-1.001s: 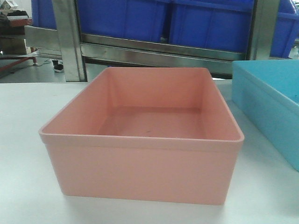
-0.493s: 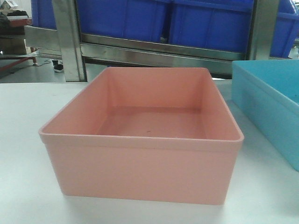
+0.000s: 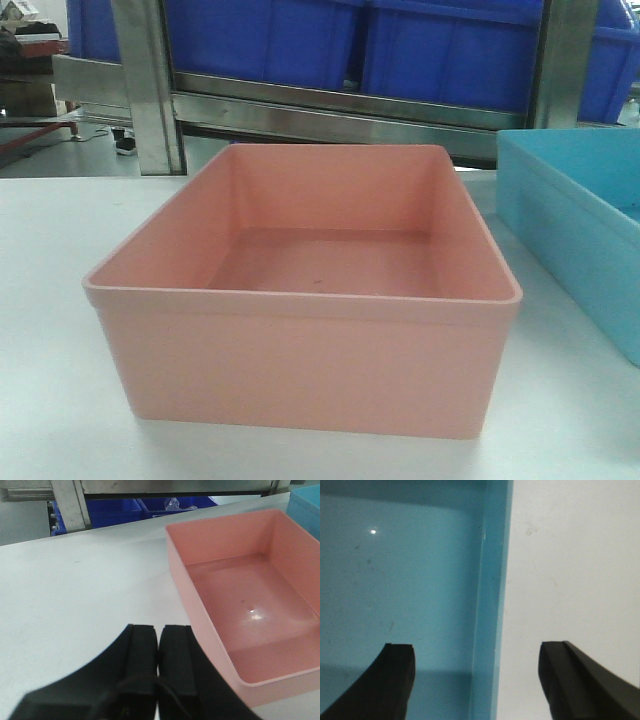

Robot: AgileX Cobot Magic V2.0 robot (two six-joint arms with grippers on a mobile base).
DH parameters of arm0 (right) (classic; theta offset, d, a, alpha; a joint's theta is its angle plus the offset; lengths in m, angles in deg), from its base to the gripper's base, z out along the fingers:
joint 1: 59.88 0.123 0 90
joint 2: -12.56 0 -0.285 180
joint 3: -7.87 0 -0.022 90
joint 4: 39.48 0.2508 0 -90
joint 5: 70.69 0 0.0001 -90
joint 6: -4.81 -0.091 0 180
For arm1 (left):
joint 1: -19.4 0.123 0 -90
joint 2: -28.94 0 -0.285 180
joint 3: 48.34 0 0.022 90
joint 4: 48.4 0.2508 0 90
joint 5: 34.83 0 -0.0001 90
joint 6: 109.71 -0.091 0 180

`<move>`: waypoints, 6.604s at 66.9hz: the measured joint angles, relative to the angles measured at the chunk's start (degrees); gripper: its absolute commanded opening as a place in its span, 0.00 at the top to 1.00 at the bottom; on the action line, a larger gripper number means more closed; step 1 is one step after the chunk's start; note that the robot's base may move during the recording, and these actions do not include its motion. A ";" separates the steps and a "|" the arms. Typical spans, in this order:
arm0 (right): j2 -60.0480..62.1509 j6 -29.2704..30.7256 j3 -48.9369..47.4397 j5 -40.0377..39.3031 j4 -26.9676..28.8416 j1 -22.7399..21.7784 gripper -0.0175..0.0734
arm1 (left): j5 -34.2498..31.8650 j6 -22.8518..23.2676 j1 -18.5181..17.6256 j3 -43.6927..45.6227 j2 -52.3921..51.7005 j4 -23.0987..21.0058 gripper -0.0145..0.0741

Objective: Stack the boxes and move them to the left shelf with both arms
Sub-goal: 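Grip the light-blue bin's rim with the right gripper and lift it over the pink bin, then lower the light-blue bin into the pink bin and open the right gripper, then lower both grippers onto opposite rims of the stacked bins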

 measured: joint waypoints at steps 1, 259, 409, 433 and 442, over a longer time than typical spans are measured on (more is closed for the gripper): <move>-0.36 0.00 0.00 -0.16 0.00 0.00 0.20 | 0.00 0.00 0.00 0.00 0.00 0.00 0.85; 15.48 -70.04 11.78 -10.40 -8.55 45.18 0.75 | 0.00 0.00 0.00 0.00 0.00 0.00 0.85; 16.92 -56.00 8.77 -2.87 -16.05 46.94 0.19 | 30.79 -0.10 3.82 49.81 47.17 -9.01 0.29; 12.21 -56.00 8.48 -2.57 -14.97 50.30 0.19 | 34.16 -0.10 3.56 56.12 61.40 -13.65 0.32; 9.52 -56.13 8.48 -2.44 -14.94 50.39 0.19 | 33.77 -0.10 2.23 56.21 64.67 -13.65 0.32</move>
